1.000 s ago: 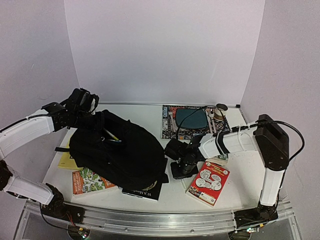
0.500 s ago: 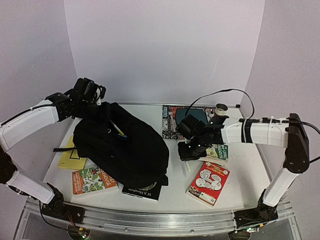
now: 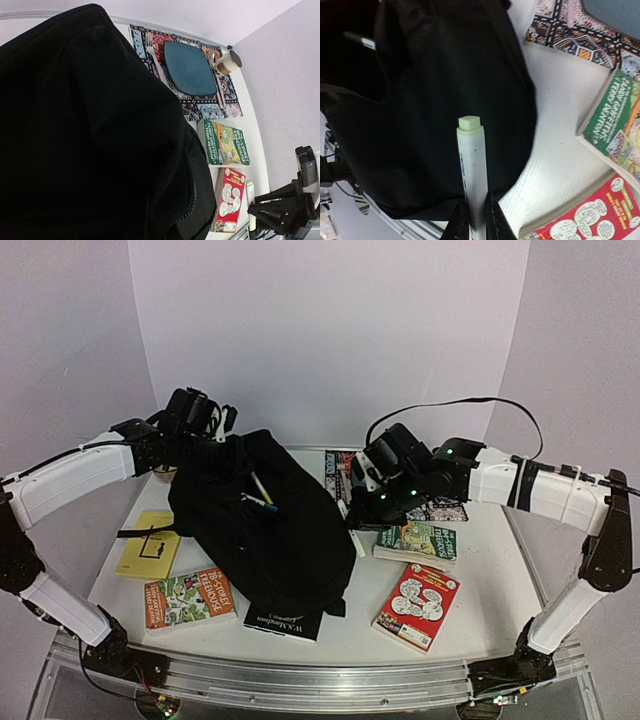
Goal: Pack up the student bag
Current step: Place the pen in the upper front pocket of the bag.
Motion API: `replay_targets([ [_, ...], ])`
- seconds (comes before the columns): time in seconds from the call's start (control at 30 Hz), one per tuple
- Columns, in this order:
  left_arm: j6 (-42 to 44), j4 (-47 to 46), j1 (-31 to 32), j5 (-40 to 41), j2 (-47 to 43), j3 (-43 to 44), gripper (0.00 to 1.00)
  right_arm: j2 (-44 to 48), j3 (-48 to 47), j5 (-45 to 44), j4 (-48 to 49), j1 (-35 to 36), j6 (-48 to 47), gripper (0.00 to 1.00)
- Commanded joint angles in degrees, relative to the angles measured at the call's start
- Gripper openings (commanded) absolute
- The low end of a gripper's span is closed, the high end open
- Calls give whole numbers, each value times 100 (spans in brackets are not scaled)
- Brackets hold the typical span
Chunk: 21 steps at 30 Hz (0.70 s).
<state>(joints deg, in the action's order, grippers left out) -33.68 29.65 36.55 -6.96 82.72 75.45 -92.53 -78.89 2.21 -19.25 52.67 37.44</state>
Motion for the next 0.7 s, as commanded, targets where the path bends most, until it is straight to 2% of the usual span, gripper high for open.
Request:
replay_targets([
  [0.0,-222,-820,505,3,79,40,0,-192,-83,1073,465,40,333,1],
  [0.17,-232,-828,760,306,189,-72,0,-563,-239,1779,1018,141,661,0],
  [0.33,-108,-870,1053,480,291,-160,0,-911,-363,1981,1346,154,912,0],
  [0.53,100,-900,1376,602,445,-180,0,-1344,-717,1802,1496,132,1148,0],
  [0.67,50,-915,1448,636,463,-262,0,-1462,-694,1338,1780,35,1495,0],
])
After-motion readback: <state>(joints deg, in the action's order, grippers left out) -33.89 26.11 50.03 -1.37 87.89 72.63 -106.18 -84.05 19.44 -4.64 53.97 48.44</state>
